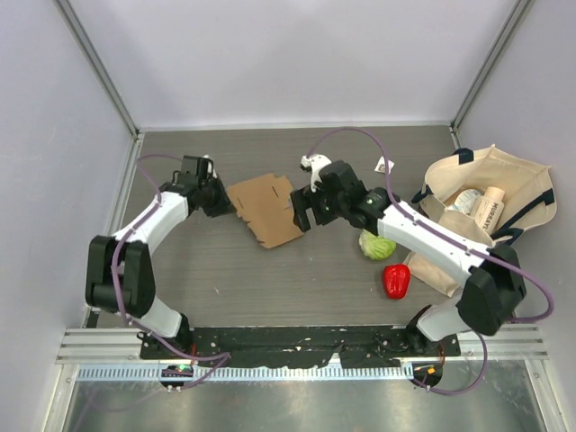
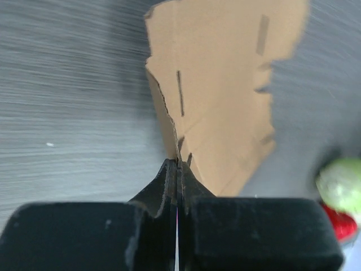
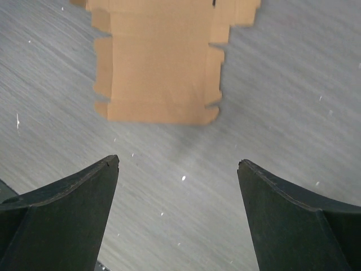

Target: Fold the paper box

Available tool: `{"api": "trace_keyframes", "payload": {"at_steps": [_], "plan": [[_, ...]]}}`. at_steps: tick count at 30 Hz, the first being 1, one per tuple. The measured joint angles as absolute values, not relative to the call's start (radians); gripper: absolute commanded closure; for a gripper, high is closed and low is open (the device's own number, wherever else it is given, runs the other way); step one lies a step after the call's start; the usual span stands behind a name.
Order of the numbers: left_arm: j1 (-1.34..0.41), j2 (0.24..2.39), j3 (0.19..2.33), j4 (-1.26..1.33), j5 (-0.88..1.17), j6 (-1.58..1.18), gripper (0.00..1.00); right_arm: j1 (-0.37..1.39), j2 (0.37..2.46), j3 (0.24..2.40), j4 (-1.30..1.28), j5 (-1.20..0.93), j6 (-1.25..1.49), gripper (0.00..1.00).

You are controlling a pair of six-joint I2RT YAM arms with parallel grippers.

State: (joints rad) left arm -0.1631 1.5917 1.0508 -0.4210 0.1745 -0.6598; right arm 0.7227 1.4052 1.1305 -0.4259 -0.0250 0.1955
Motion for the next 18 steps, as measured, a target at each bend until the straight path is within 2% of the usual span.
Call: {"api": "trace_keyframes", "payload": {"at_steps": [8,18], "plan": [[-0.201,1.311,1.064,-0.529,0.385,-0.473,1.00,0.691,1.594,1.443,-0.567,-0.201,-0.030,0.09],[-0.215,1.259,1.063,-0.605,0.683,-0.324,0.99,0.580,1.681,1.578,-0.677,-0.581,-0.205,0.13]]}}
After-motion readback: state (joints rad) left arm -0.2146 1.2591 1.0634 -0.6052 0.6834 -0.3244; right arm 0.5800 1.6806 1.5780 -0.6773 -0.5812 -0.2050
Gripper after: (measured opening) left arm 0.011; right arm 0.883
